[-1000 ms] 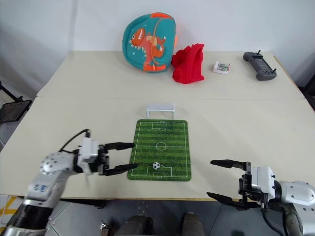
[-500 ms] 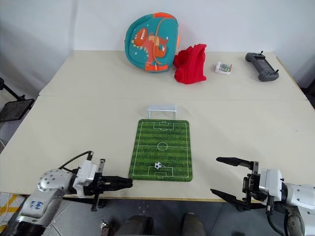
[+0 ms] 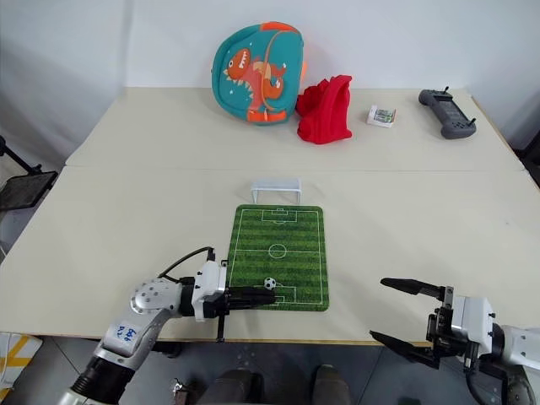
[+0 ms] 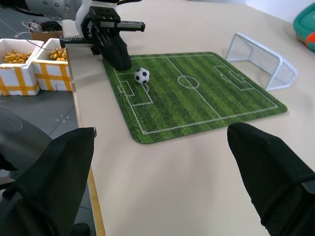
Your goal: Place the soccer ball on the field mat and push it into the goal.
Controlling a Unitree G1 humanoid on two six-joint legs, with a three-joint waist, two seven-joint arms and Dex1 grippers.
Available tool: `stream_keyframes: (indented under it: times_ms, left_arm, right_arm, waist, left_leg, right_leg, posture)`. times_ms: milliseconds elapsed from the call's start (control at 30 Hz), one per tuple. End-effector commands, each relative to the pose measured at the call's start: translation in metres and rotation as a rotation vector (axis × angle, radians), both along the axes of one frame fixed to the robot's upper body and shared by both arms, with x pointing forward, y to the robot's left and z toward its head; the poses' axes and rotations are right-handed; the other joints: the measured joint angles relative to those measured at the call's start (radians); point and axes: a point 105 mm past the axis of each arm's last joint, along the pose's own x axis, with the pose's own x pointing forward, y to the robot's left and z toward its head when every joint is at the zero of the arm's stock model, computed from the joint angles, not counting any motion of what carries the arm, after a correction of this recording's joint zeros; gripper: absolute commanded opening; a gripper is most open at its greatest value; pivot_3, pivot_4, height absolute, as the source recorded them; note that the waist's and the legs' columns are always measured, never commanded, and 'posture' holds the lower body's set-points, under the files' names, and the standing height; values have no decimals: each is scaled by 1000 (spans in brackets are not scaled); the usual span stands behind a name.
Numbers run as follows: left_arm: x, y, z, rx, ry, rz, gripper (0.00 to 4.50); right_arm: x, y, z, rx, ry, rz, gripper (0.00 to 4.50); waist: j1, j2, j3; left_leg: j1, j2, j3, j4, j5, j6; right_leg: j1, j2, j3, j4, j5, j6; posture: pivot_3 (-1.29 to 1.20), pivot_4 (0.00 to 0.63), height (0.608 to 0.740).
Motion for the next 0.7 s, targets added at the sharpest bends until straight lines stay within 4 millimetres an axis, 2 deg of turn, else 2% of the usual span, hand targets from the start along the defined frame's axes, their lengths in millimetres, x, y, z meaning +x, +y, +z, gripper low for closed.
stream_keyframes:
  times_ms: [33, 133, 200, 300, 433, 533, 633, 700]
  left_arm:
    - [1, -2, -7, 28, 21, -5, 47]
    - [11, -6, -9, 40, 5, 0, 47]
    - [28, -10, -6, 39, -34, 47, 47]
    - [66, -19, 14, 11, -159, 138, 47]
    - [88, -21, 42, -67, -228, 180, 47]
    - [85, -1, 50, -89, -259, 195, 47]
    - [75, 18, 48, -96, -252, 212, 47]
    - [62, 37, 46, -100, -212, 220, 47]
  right_arm:
    - [-1, 2, 8, 2, -52, -3, 4500]
    - [0, 5, 9, 8, -62, -4, 4500]
    - [3, 7, 10, 14, -77, -12, 4500]
    - [10, 11, 14, 61, -117, -63, 4500]
    - [18, 14, 22, 163, -152, -162, 4500]
    - [26, 10, 32, 257, -197, -270, 4500]
    - [30, 7, 35, 279, -224, -318, 4500]
    - [34, 3, 37, 303, -246, -356, 4500]
  waist:
    - [-1, 0, 0]
    - [0, 0, 0]
    - [4, 0, 0]
    - [10, 0, 0]
    - [8, 0, 0]
    - [-7, 0, 0]
    - [-16, 0, 0]
    - [-15, 0, 0]
  left_leg:
    - [0, 0, 0, 0, 0, 0]
    - [0, 0, 1, 0, 0, 0]
    - [0, 0, 1, 1, 0, 0]
    - [0, -2, 1, 3, 1, 1]
    - [-2, -4, 1, 4, 1, 2]
    - [-2, -3, 1, 3, 0, 1]
    - [-1, -2, 1, 3, 0, 1]
    - [-1, -2, 1, 3, 0, 1]
  right_leg:
    - [0, 0, 0, 0, 0, 0]
    - [0, 0, 0, 0, 0, 0]
    - [1, 0, 0, 0, 0, 0]
    - [0, 1, -1, 1, 1, 1]
    - [-1, 0, -1, 1, 2, 3]
    - [-2, 1, 0, 3, 2, 4]
    - [-3, 1, 0, 7, 2, 4]
    - [-3, 1, 0, 6, 2, 3]
  posture:
    - [0, 150, 740]
    - [0, 150, 740]
    - [0, 150, 740]
    - [0, 150, 740]
    - [0, 150, 740]
    - [0, 150, 740]
    - [0, 150, 740]
    - [0, 150, 740]
